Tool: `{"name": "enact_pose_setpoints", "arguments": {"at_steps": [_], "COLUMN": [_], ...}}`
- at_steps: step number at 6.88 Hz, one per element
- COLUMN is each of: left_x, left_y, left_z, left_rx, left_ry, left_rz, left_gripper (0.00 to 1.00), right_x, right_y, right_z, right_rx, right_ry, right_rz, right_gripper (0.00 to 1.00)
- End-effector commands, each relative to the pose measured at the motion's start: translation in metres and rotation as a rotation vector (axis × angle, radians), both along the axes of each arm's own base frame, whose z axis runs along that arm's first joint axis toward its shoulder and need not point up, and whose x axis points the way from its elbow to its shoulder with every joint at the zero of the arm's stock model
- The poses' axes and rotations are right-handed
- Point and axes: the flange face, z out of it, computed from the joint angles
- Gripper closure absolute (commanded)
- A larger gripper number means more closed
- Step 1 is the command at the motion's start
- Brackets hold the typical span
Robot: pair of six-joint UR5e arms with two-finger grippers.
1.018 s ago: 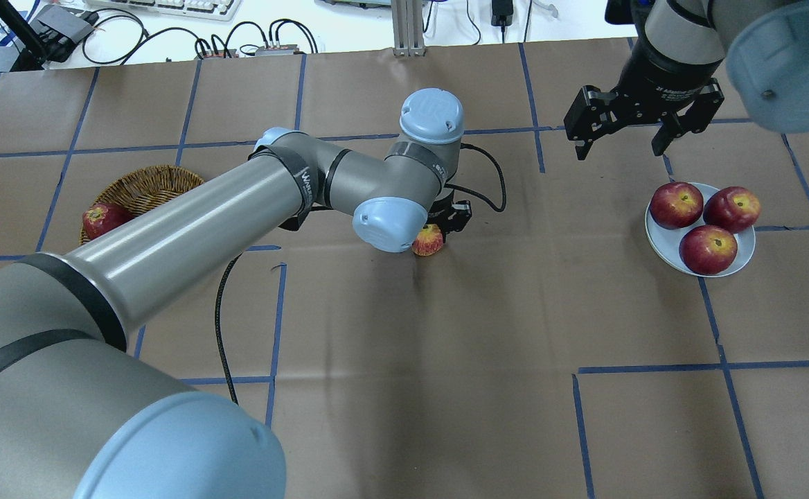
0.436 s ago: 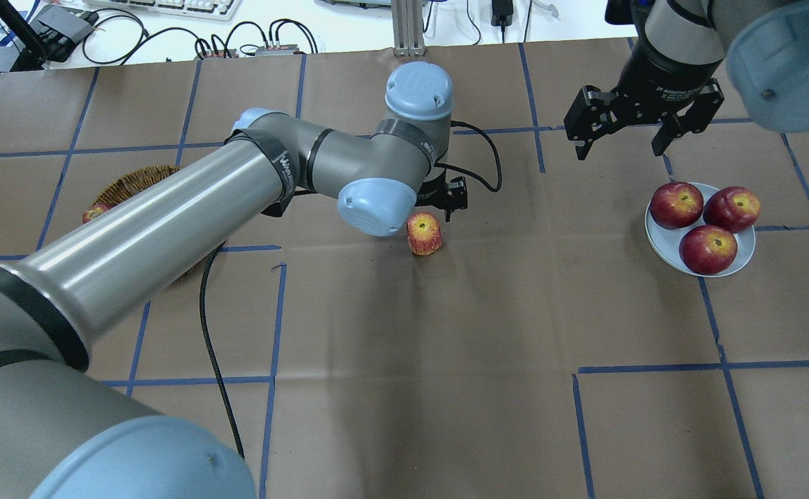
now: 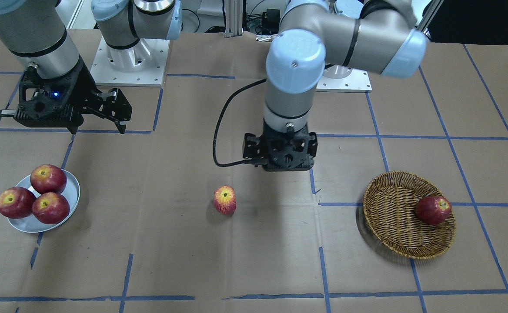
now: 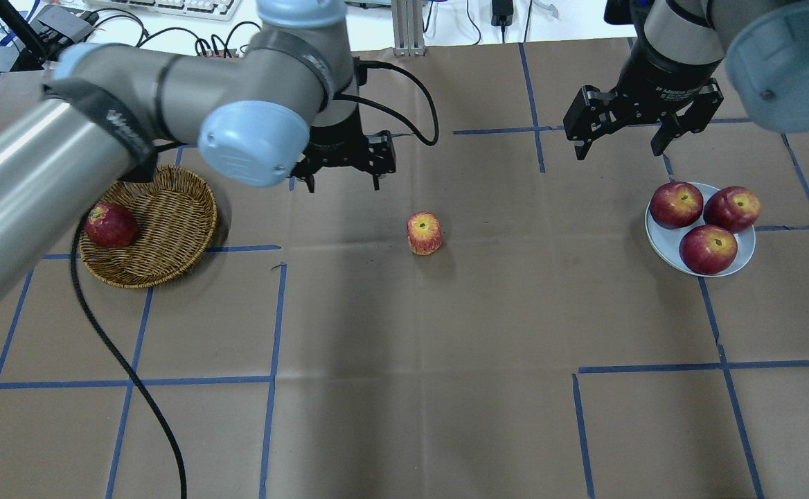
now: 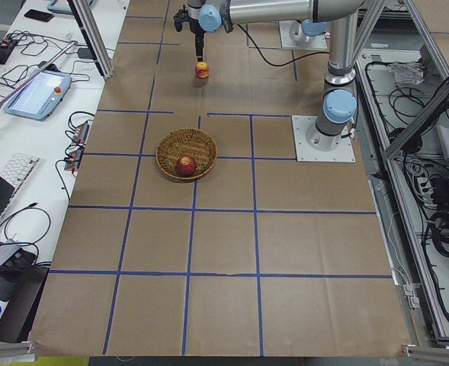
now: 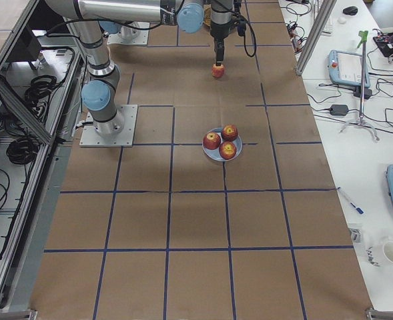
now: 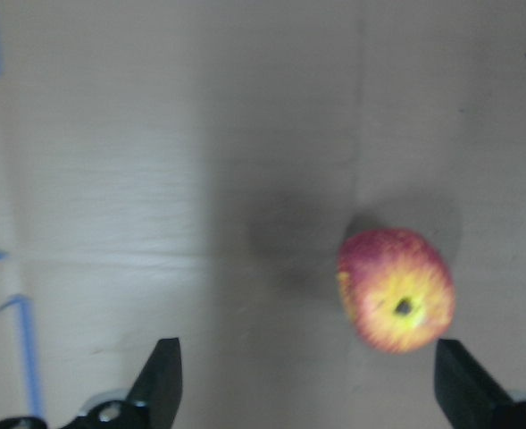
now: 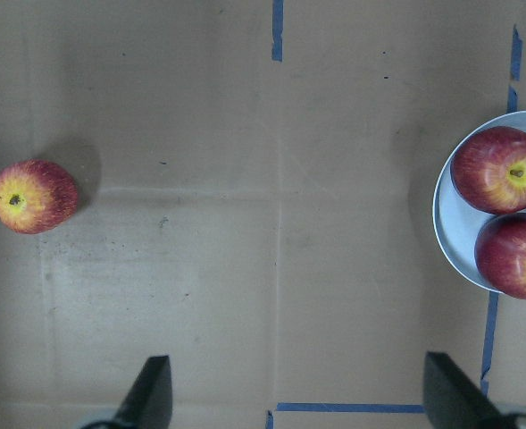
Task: Transfer apple from basket to plate
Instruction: 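Set the apple on the table, open left gripper, withdraw it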
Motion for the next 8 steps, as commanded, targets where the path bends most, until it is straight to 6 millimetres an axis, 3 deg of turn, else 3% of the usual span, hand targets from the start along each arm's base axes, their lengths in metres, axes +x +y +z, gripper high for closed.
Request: {"name": "enact_pose_setpoints", "arguments": {"at_steps": [1,2,3,4,5,6,8], "left_x": [0.053,0.056,0.063,0.065,0.066,0.066,0.068], "left_y": [0.05,0.072,0.087,0.09,0.089,0.091,0.101], "left_z": [0.078,0.102,0.114,0.117,0.116,0.114,0.114], "left_rx": [0.021,0.006,0.019,0.02,0.02,0.023,0.015], "left_ry": [-0.002,0.002,-0.003,-0.005,-0.005,-0.004,-0.002], "left_rz": [-0.039,-0.068,-0.143,-0.167,-0.165,-0.165,-0.165], "left_gripper": [0.01,0.01,0.01,0.01,0.01,0.01,0.01], "right_x": [0.004,0.013,0.042,0.103,0.15,0.184,0.23], "right_y": [0.002,-0.001,-0.011,-0.011,-0.018,-0.027,-0.036], "right_z": [0.004,0.004,-0.004,-0.025,-0.052,-0.082,-0.152], "right_rx": [-0.013,-0.017,-0.059,-0.061,-0.058,-0.068,-0.051], "right_ry": [0.006,-0.003,-0.003,-0.006,-0.012,-0.02,-0.019], "right_rz": [0.0,-0.007,-0.012,0.003,-0.038,-0.041,-0.066], "right_gripper": [0.0,0.0,0.0,0.0,0.0,0.0,0.0]}}
